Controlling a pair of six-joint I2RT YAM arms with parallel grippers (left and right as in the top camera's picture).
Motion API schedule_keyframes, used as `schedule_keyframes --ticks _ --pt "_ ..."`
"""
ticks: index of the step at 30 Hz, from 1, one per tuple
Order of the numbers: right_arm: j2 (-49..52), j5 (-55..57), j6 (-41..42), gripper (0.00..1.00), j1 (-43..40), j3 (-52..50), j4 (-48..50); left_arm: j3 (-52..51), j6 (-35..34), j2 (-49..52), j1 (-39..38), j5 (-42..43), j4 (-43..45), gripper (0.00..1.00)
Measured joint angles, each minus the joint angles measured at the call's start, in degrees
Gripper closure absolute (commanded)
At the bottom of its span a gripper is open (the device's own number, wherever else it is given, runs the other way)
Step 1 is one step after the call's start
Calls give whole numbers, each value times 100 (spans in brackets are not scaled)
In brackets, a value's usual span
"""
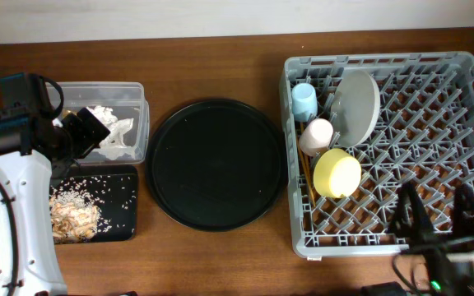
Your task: Sort waste into correct bins and load items into the dishwasher rack
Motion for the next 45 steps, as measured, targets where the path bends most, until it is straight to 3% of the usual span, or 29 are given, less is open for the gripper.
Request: schedule_keyframes --ticks 3,5,6,13,19,24,27,45 --pt "-498 -15 221 2 -140 -1967 2402 0 0 2 0 -2 0 1" --pt "-883 -13 391 2 -205 -3099 3541 0 0 0 0 0 -13 1" --pt "-931 -11 455 2 -212 -3475 3598 0 0 2 0 0 -2 1" --pt "-927 -33 448 2 -216 -4454 2479 0 0 2 0 0 0 1" --pt "-931 -328 -254 2 -216 -4450 2465 0 0 2 0 0 0 1" --pt "-931 -614 -1974 2 -221 -4450 2452 0 0 2 0 0 0 1" --pt "-931 -625 -2415 2 -221 -4450 2450 0 0 2 0 0 0 1" --pt "-931 -625 -2618 2 -221 -4450 2450 0 0 2 0 0 0 1"
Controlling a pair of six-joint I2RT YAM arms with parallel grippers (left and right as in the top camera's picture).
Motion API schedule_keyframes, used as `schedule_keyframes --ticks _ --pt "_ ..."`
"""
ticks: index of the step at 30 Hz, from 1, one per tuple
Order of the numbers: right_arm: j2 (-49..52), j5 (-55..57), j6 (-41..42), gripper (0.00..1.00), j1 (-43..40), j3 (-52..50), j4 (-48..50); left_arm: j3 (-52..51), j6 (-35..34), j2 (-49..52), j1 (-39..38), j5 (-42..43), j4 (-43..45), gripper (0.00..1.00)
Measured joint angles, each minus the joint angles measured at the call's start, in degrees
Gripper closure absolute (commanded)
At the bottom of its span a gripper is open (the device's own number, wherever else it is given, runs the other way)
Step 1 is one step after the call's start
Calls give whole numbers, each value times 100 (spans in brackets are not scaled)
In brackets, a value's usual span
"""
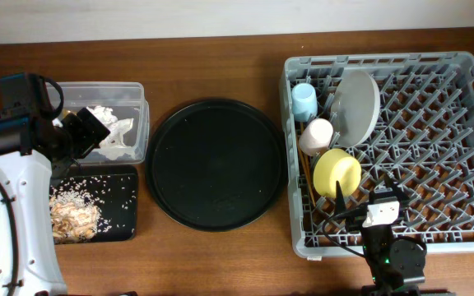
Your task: Sort waste into correct bins and load items into the dishwasher rack
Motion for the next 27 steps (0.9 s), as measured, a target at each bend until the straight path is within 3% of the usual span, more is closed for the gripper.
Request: schedule_keyframes --ticks 4,9,12,15,19,21,25,27 --pt "0 -2 -13 2 0 0 0 0 0 -168 -2 0 -2 1" --pt "-4 -17 -17 2 0 0 0 -4 -2 -1840 -463 -2 0 1" --pt "-9 -20 -24 2 0 -2 7 -306 0 -2990 -1325 4 52 1" --pt "-20 -20 -35 2 0 -2 7 -1480 0 -4280 -1860 -11 -44 1" --pt "-28 -20 -37 2 0 -7 9 -3652 0 -5974 -1965 151 201 1" --pt "-24 -20 -37 2 0 -7 11 -4861 0 -6793 -1965 144 1561 1" --pt "-26 -20 -35 2 0 -7 7 -7007 0 -7508 -1963 122 6170 1" --pt "-24 -22 -37 2 0 -7 9 -7477 -2 -7563 -1954 107 7128 1"
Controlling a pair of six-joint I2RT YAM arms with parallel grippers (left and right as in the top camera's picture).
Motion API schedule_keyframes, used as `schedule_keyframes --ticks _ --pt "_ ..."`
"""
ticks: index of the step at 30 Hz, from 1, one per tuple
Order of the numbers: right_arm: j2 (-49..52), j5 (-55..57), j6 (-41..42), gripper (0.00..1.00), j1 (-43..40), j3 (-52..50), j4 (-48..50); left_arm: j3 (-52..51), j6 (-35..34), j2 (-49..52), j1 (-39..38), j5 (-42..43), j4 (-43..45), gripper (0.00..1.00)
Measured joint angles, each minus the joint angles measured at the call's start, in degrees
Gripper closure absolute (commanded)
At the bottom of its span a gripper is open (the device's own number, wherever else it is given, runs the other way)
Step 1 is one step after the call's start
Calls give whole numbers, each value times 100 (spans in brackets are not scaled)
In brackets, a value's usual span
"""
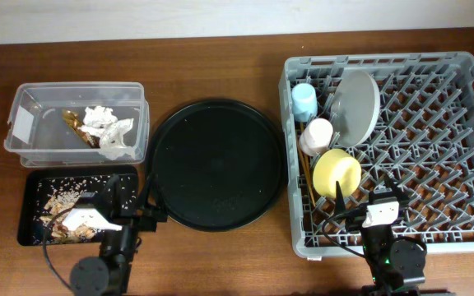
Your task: Sort waste into correct bins and load items into the dishwasher rack
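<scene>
The grey dishwasher rack (459,82) on the right holds a blue cup (304,100), a grey plate (357,103), a pale cup (316,136), a yellow bowl (337,173) and chopsticks (306,179). At the left, a clear bin (23,123) contains crumpled white tissue (112,133) and a brown scrap (76,122). Below it a black rectangular tray (35,185) carries rice and food scraps. My left gripper (151,216) lies folded back at the table's front by that tray, its jaws unclear. My right gripper (369,197) rests at the rack's front edge, fingers apart and empty.
A large round black tray (215,163) sits bare between the bins and the rack. Both arm bases occupy the front edge of the table, the left one overlapping the corner of the scrap tray.
My left arm has left the clear bin and now lies folded at the front edge beside the scrap tray. The bin's contents are uncovered. The right arm has not moved.
At first my left gripper hung over the clear bin and my right gripper stood spread at the rack's front right. Then the right arm was folded back at the rack's front edge. Now the left arm is folded back too.
</scene>
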Motion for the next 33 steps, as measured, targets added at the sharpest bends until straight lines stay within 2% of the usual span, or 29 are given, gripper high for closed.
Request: schedule_keyframes --ticks 1,4,7,10,12,15,20,33 --pt "-2 0 4 2 0 0 -2 -487 2 -31 48 -2 601 1" --pt "-2 0 4 2 0 0 0 -1005 389 -37 79 0 765 1" --pt "-2 0 2 2 0 0 0 -1128 1335 -219 83 -2 348 1" --pt "-2 0 2 2 0 0 0 -1134 2332 -603 125 -48 -503 1" --pt "-2 0 0 2 0 0 -2 -1139 3141 -848 243 -90 -551 1" --pt "-2 0 2 2 0 0 -2 -1139 3781 -905 278 -181 -568 1" --pt "-2 0 2 2 0 0 -2 -1137 4015 -905 278 -216 -568 1" --pt "-2 0 2 2 0 0 -2 -1137 4041 -905 278 -219 -570 1"
